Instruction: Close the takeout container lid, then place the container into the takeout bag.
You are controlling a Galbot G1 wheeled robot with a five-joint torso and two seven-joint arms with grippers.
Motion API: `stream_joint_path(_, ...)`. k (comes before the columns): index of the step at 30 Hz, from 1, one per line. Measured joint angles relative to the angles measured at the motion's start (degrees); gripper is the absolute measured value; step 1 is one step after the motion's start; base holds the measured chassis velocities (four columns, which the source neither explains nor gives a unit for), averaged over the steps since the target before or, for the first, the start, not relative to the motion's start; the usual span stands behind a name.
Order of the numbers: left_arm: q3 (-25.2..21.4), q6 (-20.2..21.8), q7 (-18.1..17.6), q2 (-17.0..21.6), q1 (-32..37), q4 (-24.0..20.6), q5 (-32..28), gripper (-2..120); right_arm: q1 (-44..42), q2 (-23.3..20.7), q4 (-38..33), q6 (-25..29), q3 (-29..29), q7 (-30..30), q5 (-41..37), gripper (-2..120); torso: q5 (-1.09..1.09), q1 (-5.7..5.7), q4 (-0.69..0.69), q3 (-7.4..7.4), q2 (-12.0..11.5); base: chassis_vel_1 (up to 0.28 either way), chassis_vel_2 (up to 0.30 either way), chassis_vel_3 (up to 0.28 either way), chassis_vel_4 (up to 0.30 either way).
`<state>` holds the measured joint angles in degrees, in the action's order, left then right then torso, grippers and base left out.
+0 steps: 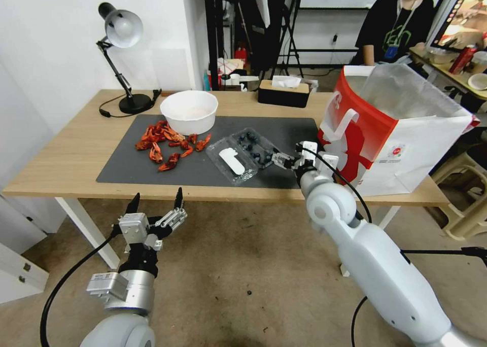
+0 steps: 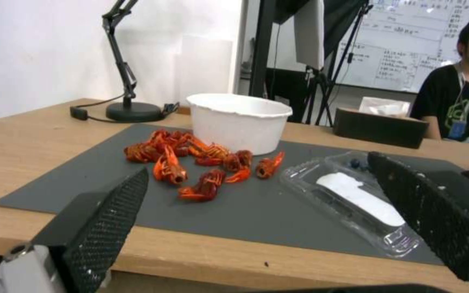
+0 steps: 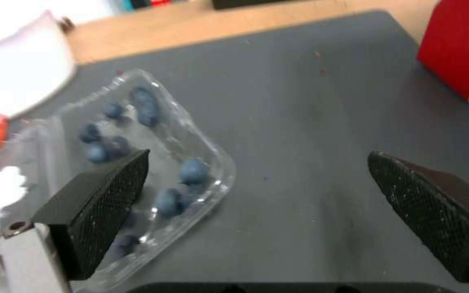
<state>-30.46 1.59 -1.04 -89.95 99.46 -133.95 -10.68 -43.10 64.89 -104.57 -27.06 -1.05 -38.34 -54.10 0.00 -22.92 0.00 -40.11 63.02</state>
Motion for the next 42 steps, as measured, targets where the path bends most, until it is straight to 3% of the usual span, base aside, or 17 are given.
stream_joint_path(2, -0.1, 0.0, -0.1, 0.0, -0.2, 0.3, 0.0, 100, 2.2, 0.7, 2.5, -2.0, 1.0, -2.9, -1.7, 100, 0.00, 0.00, 0.01, 0.00, 0.0, 0.000, 0.000, 0.000, 0.000)
stream_joint_path(9, -0.4, -0.2, -0.2, 0.3, -0.6, 1.3, -0.4, 100, 3.7, 2.0, 5.3, -4.6, 1.7, -4.6, -2.4, 100, 0.00, 0.00, 0.00, 0.00, 0.0, 0.000, 0.000, 0.000, 0.000)
stream_joint_path(25, -0.4, -0.5, -0.5, 0.7, -1.4, 2.8, -0.8, 100, 5.0, 3.1, 7.7, -5.6, 1.5, -5.5, -2.3, 100, 0.00, 0.00, 0.00, 0.01, 0.0, 0.000, 0.000, 0.000, 0.000)
stream_joint_path(42, -0.5, -1.2, -1.2, 0.8, -1.8, 3.6, -1.5, 100, 2.9, 1.9, 2.6, -10.6, -0.1, -8.8, -5.6, 100, 0.00, 0.00, 0.00, 0.01, 0.0, 0.000, 0.000, 0.000, 0.000)
